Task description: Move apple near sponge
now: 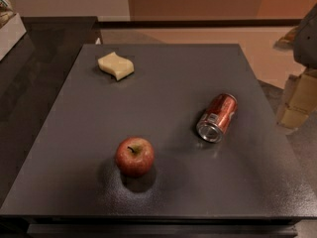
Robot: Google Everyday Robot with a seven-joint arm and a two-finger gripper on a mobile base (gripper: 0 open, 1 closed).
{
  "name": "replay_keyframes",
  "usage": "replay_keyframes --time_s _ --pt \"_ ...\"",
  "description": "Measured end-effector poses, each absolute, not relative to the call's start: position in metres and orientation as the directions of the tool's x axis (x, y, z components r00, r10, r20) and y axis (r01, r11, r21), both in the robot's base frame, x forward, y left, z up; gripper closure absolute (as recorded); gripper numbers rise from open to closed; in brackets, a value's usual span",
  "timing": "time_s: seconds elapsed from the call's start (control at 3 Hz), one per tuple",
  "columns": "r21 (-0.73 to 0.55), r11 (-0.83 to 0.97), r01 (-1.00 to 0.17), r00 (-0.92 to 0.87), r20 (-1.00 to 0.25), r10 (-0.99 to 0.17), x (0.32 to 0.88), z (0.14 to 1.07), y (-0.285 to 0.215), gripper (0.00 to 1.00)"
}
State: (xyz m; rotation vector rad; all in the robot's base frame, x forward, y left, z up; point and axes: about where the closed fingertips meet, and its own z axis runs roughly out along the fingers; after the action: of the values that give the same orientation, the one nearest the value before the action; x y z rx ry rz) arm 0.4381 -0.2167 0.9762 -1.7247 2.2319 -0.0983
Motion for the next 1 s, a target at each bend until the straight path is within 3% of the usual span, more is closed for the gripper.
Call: replay_keyframes --time_s 1.0 --pt "-0.162 0.089 -0.983 -0.022 -0.376 -0.926 0.452 0.959 -0.093 0.00"
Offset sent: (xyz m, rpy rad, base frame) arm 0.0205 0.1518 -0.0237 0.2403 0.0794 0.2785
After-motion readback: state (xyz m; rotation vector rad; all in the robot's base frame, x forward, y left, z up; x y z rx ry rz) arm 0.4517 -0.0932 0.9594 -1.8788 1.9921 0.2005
